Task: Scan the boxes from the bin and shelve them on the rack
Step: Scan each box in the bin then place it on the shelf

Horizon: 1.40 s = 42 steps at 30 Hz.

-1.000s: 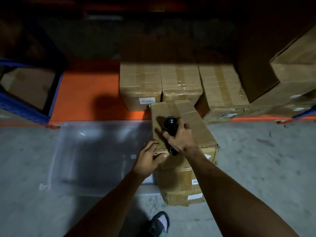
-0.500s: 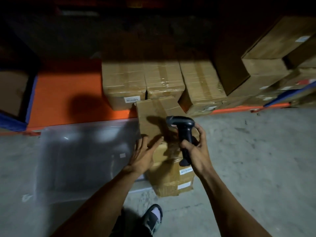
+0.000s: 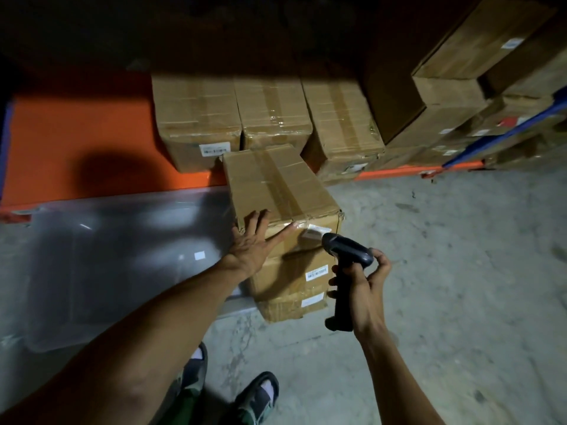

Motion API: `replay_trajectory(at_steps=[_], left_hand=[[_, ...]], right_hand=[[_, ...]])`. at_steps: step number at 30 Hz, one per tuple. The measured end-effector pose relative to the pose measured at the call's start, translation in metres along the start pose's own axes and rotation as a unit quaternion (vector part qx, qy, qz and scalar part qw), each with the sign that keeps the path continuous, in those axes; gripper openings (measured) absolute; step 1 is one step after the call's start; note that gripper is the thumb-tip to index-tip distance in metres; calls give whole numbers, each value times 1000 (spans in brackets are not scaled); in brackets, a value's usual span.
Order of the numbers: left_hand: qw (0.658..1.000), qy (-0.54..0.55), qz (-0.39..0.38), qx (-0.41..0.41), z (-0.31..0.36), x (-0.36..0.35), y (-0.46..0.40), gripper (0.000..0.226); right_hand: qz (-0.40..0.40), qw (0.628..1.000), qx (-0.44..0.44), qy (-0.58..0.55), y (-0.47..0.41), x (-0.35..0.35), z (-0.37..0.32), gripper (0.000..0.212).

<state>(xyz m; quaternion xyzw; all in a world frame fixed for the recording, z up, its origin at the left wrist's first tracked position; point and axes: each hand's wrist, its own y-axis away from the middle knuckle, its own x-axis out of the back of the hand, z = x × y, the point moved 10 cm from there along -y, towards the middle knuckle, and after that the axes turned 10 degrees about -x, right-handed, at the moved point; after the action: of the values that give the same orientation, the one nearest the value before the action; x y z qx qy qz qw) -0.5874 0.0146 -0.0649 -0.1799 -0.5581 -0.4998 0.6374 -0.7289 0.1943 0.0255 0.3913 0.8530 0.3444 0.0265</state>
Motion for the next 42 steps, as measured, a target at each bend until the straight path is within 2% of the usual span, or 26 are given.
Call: replay_trajectory(at_steps=[3,7,12,16,20,30,42], left_hand=[[1000,11,21,-8,-1,-3,-1,127],[1000,12,15,-6,-1,-5,-1,130],[1000,-11,17,-5,-1,-3,-1,128],[999,-31,23,-1,0,-1,-1,129],[999,-30,30,1,-2,-1,-1,124],[999,13,50,-11,-7,-1,4,115],[997,29,71,-16,-9,-4,2,117]], right_hand=[[78,996,20,37,1,-1,6,49],[128,987,72,62,3,-3,2,37],[106,987,95,77,-2,-10,-2,35],[103,987,84,86,-5,-11,1,49],[99,987,86,90,-7,-12,4,42],[91,985,113,97,-15,-13,12,44],[90,981,120,122,-20,-17,12,37]])
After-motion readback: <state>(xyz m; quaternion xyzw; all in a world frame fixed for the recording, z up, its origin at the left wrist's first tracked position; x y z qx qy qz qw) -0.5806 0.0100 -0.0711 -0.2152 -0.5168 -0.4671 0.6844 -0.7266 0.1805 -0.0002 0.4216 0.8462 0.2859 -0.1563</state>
